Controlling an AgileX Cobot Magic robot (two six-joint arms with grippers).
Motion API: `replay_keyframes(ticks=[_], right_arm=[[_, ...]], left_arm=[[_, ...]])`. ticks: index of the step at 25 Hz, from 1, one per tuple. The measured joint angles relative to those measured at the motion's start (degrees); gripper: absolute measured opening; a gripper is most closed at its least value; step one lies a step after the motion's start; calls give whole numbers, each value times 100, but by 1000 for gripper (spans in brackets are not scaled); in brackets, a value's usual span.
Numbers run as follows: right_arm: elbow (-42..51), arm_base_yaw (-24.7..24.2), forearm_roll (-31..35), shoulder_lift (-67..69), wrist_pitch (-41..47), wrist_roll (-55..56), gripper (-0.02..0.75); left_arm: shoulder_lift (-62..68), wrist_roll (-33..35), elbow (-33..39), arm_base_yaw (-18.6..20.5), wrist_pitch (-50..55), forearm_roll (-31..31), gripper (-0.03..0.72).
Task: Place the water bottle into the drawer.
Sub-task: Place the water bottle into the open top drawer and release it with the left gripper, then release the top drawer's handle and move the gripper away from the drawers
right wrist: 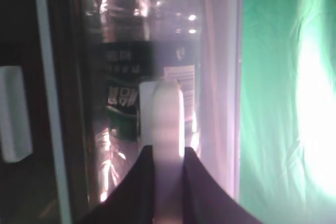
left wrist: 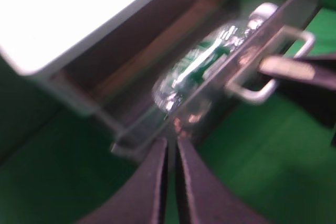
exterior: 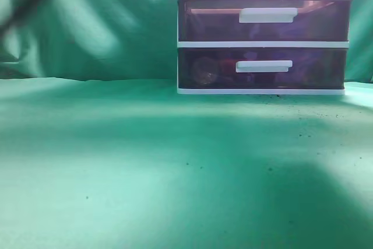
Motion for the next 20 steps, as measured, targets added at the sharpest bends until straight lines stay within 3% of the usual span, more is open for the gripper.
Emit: replay_keyframes(ticks=[2, 5, 15, 20], right_arm=[[-363, -11, 26, 231, 88, -144, 102], [-956, -99, -3, 730, 202, -346, 102], [-2715, -451, -180, 2065, 527, -419, 102], [-3024, -464, -169, 2274, 595, -419, 102]], left_arm=[[-345, -508, -8, 104, 963, 466, 0], [-859, -724, 289, 315, 1725, 650, 0], [-2887, -906, 3444, 380, 535, 37, 0], [-3298, -942, 4125, 380, 343, 15, 0]])
